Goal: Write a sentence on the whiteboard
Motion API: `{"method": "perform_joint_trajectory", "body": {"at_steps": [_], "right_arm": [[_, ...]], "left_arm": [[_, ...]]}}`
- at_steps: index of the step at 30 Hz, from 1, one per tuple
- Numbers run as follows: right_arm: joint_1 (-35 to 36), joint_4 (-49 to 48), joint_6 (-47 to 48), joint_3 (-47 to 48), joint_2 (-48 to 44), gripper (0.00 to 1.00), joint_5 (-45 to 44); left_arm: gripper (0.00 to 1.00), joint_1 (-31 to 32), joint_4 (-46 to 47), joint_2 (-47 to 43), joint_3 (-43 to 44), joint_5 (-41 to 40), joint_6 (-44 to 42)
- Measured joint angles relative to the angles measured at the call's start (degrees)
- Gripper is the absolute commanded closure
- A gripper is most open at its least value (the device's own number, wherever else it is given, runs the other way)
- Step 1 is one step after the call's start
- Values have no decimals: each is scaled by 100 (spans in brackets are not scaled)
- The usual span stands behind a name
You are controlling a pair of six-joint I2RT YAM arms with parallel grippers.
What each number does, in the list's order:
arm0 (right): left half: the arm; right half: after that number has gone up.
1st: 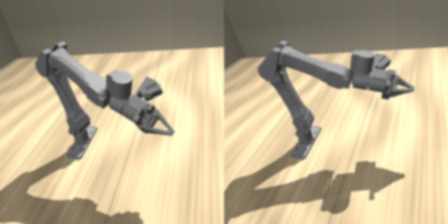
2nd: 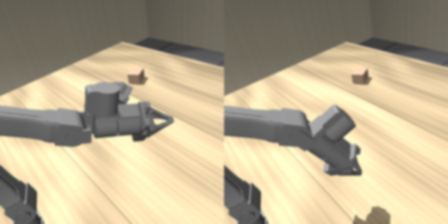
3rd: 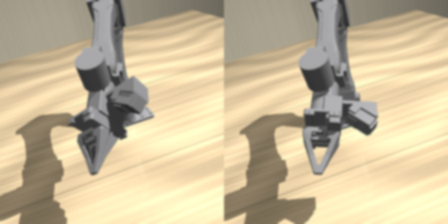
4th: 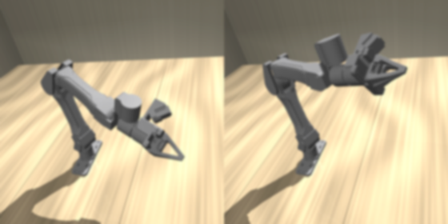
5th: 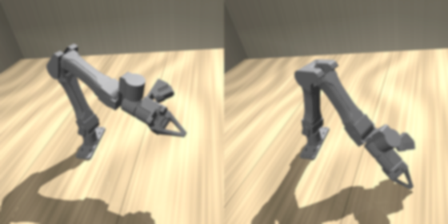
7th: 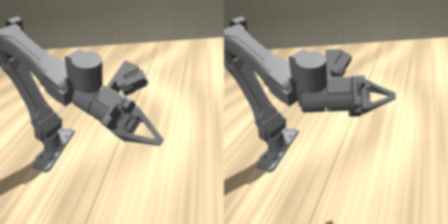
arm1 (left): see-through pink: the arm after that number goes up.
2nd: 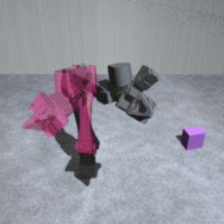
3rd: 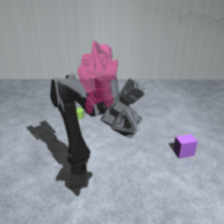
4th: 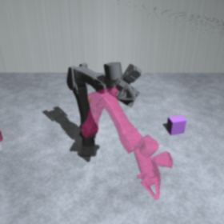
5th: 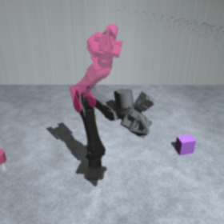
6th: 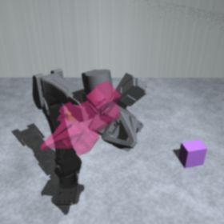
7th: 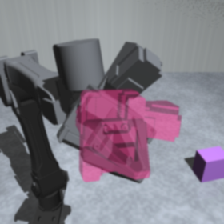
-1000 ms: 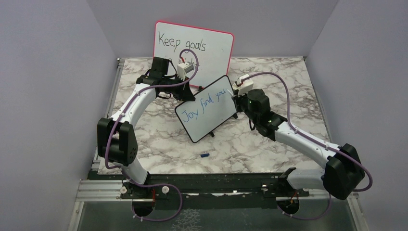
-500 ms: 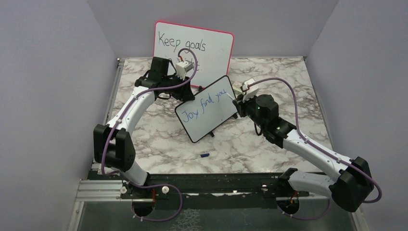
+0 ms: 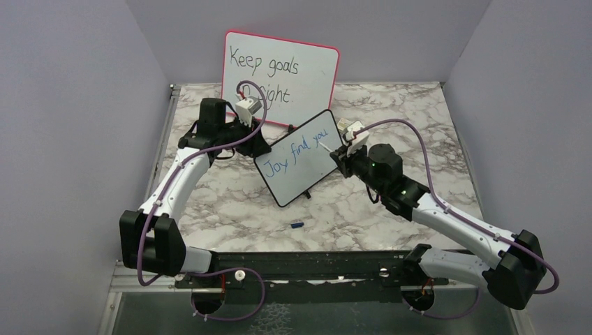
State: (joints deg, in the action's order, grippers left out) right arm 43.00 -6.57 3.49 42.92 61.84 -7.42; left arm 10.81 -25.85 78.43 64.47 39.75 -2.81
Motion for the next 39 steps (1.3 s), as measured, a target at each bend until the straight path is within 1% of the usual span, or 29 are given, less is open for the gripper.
{"method": "perform_joint_trajectory", "body": {"at_steps": [3,7,11,16,23,39], "right_arm": [[87,7,22,-55,-26,99,0],[173,20,52,-160,-68,100,2],[240,20,72,-234,-68,100,31],[361,17,114,-352,-70,100,44],[568,17,199,-411,-76,100,37],[1003,17,271,-505,118,99,-136]], "left_arm": [[61,-17,4,13,-105,74,35],[65,-24,103,61,-107,238,68],[73,-24,164,160,-111,380,92],[88,-24,201,249,-144,490,127],[100,-24,245,271,-164,737,127],[100,-37,348,258,-262,833,-7]]}}
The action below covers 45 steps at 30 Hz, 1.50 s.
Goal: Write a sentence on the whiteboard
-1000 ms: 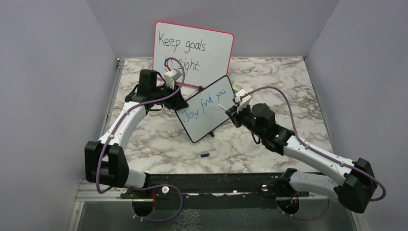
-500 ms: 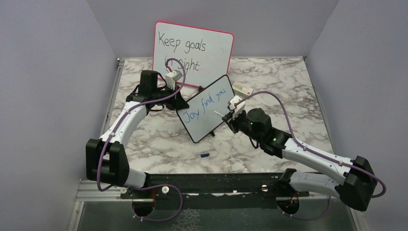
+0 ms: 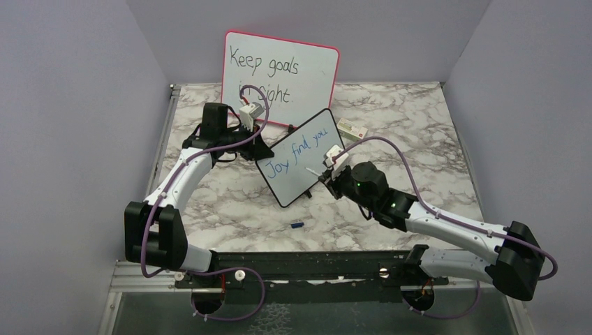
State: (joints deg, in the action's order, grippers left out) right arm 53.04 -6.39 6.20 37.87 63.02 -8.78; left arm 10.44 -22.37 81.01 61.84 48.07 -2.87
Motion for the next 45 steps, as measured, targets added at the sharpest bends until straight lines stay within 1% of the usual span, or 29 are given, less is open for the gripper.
{"method": "perform_joint_trajectory", "body": {"at_steps": [11,24,30,45], "right_arm": [[223,-72,98,-98,227,99,-201],[463,-417,138,-98,625,100,-428],[485,-555,138,-96,855,100,-498],[505,-837,138,-66,1099,99,-531]], "left_arm": [[100,31,2,-50,-28,-28,-37],[100,70,0,-74,-28,-94,-37],[100,83,2,-76,-28,-101,-39],[100,83,2,-76,-28,-105,-39]]}}
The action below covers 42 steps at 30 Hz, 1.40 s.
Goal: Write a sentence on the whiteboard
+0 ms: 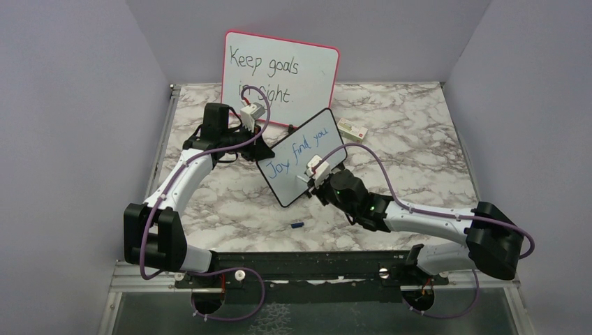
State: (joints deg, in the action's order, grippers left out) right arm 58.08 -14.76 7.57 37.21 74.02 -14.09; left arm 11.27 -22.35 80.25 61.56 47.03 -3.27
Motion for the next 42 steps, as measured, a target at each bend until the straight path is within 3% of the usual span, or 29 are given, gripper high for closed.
{"method": "perform_joint_trajectory", "body": {"at_steps": [26,42], "right_arm": [[11,-175,-9,125,192,100,-197],[11,396,-179,186,179,100,-81]], "left_arm": [[100,0,4,0,0,-39,0],[100,0,2,0,0,-39,0]]}}
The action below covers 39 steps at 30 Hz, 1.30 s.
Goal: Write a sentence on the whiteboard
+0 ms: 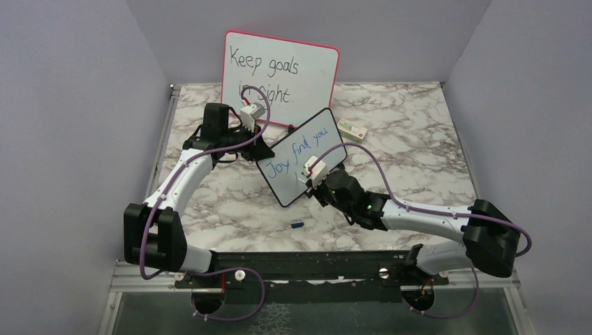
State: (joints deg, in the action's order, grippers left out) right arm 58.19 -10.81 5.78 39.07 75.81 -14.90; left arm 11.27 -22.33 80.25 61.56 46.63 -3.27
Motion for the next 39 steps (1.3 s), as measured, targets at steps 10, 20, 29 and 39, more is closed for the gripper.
{"method": "perform_joint_trajectory", "body": {"at_steps": [10,20,29,39], "right_arm": [[0,33,-39,0,0,100,17],[0,-13,-46,0,0,100,4],[0,-118,-122,0,0,100,-116],[4,-254,-122,0,0,100,-219]], "left_arm": [[100,2,-2,0,0,0,0],[100,2,0,0,0,0,0],[100,2,0,0,0,0,0],[100,0,-2,0,0,0,0]]}}
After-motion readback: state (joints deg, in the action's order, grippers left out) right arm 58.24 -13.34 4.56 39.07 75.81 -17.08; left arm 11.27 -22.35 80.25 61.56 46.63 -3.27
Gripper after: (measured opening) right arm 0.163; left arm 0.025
